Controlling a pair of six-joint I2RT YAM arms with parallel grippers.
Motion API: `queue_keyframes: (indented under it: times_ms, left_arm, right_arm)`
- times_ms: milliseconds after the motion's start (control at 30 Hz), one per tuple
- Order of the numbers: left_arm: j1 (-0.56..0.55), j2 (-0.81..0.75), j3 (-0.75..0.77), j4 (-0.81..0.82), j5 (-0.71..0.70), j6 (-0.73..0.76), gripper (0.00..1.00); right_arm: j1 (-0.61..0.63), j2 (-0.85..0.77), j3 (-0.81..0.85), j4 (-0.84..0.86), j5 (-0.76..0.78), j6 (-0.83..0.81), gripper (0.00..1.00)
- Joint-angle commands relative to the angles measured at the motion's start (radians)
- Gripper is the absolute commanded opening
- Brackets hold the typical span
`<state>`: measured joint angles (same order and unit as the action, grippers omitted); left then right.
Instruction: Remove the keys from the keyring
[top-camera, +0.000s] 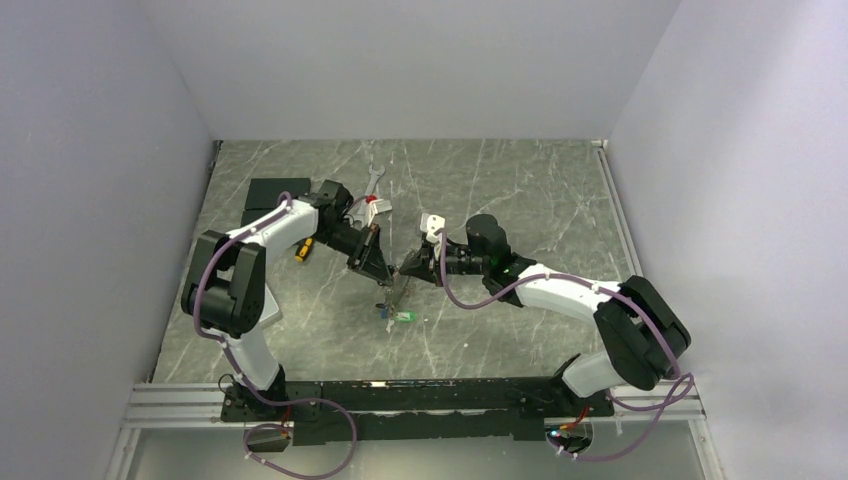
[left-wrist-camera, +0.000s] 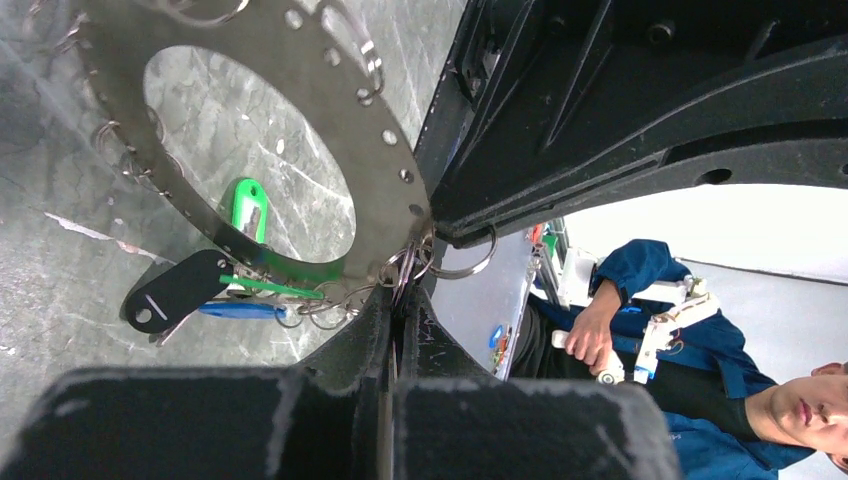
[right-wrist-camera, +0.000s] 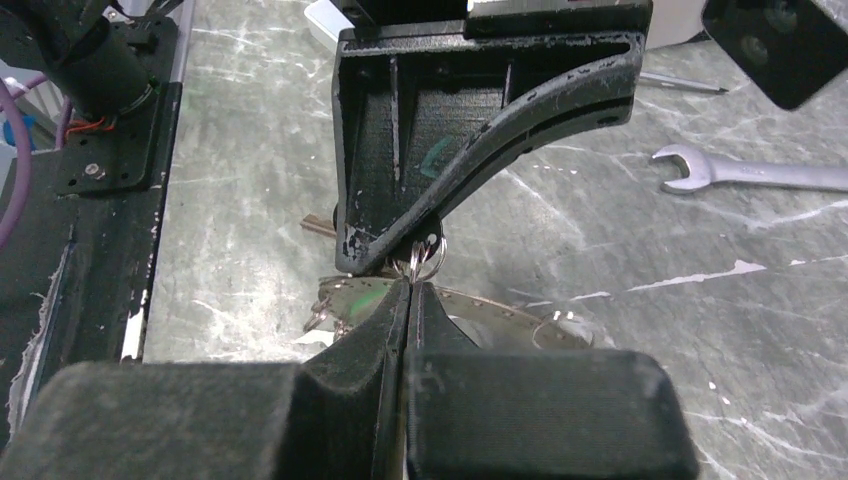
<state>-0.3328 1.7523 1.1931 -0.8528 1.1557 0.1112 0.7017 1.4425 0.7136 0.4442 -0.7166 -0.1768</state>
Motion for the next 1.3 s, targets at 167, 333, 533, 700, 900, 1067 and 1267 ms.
queue_keyframes:
  times_ms: [167,333,533,700,900,1067,1267]
  left_arm:
    - [-0.028,0.016,0.000,0.003,-0.004,0.006,0.00]
    - [-0.033,0.014,-0.005,0.003,-0.004,0.006,0.00]
    - [-0.033,-0.002,-0.022,0.017,-0.004,-0.007,0.00]
    - [-0.032,-0.019,-0.037,0.026,0.000,-0.021,0.00]
    - [-0.031,-0.028,-0.035,0.018,0.005,-0.015,0.00]
    - [-0.023,-0.037,-0.032,0.010,0.000,-0.011,0.00]
    - [-0.013,-0.035,-0.040,0.021,0.000,-0.021,0.00]
  right_arm:
    - [-0.002,0.001,0.000,0.138,-0.024,0.022,0.00]
    - [-0.002,0.000,-0.002,0.140,0.026,0.030,0.00]
    - [-0.001,0.001,-0.020,0.171,0.095,0.056,0.00]
    - [-0.002,0.001,-0.033,0.194,0.156,0.073,0.00]
    - [-0.002,-0.001,-0.036,0.184,0.176,0.056,0.00]
    - [0.000,-0.003,-0.041,0.181,0.195,0.039,0.00]
    - [-0.001,-0.007,-0.054,0.204,0.196,0.044,0.00]
